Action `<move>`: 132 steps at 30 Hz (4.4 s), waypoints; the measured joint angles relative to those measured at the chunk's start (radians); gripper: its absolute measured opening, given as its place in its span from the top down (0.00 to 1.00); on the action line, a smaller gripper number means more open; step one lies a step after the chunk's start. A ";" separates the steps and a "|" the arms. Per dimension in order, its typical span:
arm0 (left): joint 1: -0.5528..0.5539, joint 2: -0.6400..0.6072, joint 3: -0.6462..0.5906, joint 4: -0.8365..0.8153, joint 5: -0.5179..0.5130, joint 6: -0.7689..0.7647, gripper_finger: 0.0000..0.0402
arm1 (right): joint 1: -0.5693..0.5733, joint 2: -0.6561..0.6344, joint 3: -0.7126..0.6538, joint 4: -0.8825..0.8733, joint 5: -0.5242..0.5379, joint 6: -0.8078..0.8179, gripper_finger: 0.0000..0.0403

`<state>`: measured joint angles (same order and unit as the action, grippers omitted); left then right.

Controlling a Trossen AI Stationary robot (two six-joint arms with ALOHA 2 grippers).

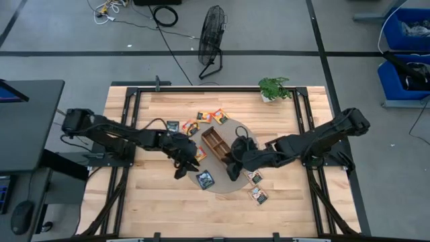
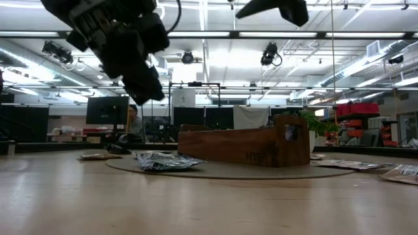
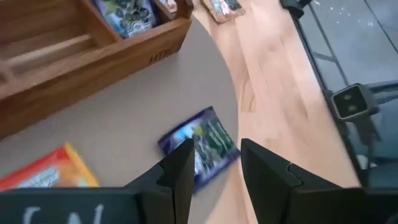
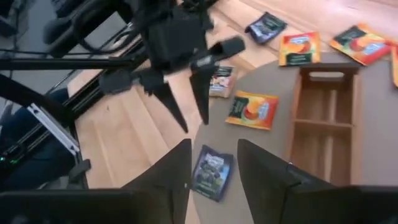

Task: Pick & Place Tea
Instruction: Put the purple tea bag into the right section of the wooden organizer

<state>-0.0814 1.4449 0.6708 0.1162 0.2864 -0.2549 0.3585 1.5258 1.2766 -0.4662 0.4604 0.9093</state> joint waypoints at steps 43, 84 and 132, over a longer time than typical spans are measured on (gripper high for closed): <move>0.089 0.395 0.251 -0.193 0.265 0.314 0.66 | 0.028 -0.016 0.000 -0.142 -0.019 0.129 0.66; 0.020 0.401 0.250 -0.112 0.170 0.327 0.66 | 0.025 -0.015 0.000 -0.140 -0.004 0.148 0.66; 0.041 0.306 0.306 -0.158 0.236 0.206 1.00 | 0.025 -0.015 0.001 -0.182 -0.002 0.148 0.66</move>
<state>-0.0400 1.7505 0.9771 -0.0420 0.5222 -0.0491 0.3832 1.5108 1.2774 -0.6478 0.4586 1.0570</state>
